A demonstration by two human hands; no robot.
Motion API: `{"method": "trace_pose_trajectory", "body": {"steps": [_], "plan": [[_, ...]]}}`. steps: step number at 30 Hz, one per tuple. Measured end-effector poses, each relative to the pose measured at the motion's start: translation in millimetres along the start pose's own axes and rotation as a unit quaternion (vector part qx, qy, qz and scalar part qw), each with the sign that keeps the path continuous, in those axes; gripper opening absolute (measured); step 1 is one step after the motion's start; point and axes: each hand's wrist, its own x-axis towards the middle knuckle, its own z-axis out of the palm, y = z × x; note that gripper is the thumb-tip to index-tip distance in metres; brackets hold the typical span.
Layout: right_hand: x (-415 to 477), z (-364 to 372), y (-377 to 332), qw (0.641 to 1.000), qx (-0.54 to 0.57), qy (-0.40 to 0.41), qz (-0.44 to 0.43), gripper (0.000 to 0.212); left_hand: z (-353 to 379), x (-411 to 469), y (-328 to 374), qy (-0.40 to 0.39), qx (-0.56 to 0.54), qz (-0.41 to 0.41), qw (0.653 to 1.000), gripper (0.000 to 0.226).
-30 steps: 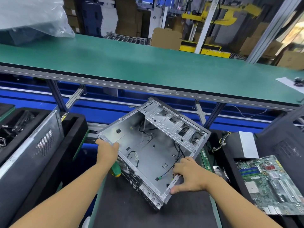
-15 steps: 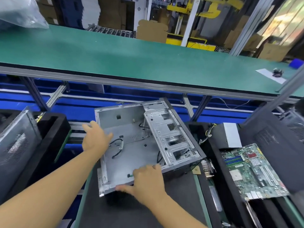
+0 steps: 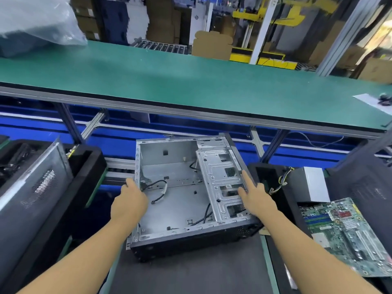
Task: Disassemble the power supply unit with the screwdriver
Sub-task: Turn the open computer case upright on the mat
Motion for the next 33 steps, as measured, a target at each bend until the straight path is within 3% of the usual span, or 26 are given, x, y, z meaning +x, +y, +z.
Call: {"method": "trace_pose_trajectory", "body": {"steps": [2, 6, 9, 13, 17, 20, 22, 26, 29, 33], "plan": [[-3.2, 9.8, 4.8, 0.999, 0.021, 0.028, -0.012, 0.061, 1.4, 5.5, -1.4, 0.008, 0.006, 0.005, 1.0, 0.038], [-12.4, 15.7, 8.5, 0.998, 0.017, 0.06, 0.016, 0.062, 6.2, 20.9, -1.6, -0.012, 0.111, 0.068, 0.991, 0.022], [-28.0, 23.1, 11.5, 0.996, 0.023, 0.075, 0.042, 0.063, 6.7, 39.9, 7.4, -0.004, 0.081, 0.108, 0.991, 0.009], [-49.1, 35.8, 12.5, 0.991, 0.001, 0.09, 0.095, 0.072, 4.7, 65.9, 29.7, -0.024, 0.05, 0.148, 0.987, 0.014], [-68.3, 39.8, 9.9, 0.992, 0.034, 0.064, 0.107, 0.071, -3.5, 76.4, 42.2, 0.023, 0.071, 0.195, 0.978, 0.024], [-67.2, 31.9, 20.2, 0.996, 0.025, 0.074, 0.044, 0.073, -3.5, 67.3, 38.0, 0.094, 0.103, 0.231, 0.963, 0.028], [-50.9, 20.1, 31.0, 0.991, -0.016, 0.121, -0.055, 0.068, -4.0, 47.1, 34.0, 0.134, 0.105, 0.243, 0.955, 0.031], [-17.9, 5.8, 35.6, 0.962, -0.06, 0.098, -0.247, 0.049, 6.5, -14.6, 38.6, 0.099, 0.138, 0.269, 0.948, 0.033], [-11.4, 11.5, 33.2, 0.96, -0.051, 0.098, -0.258, 0.053, 19.7, -51.5, 49.5, 0.09, 0.18, 0.313, 0.928, 0.03], [-8.7, 17.8, 33.5, 0.959, -0.07, 0.109, -0.252, 0.056, 20.8, -41.4, 41.7, 0.17, 0.142, 0.359, 0.907, 0.028]]}}
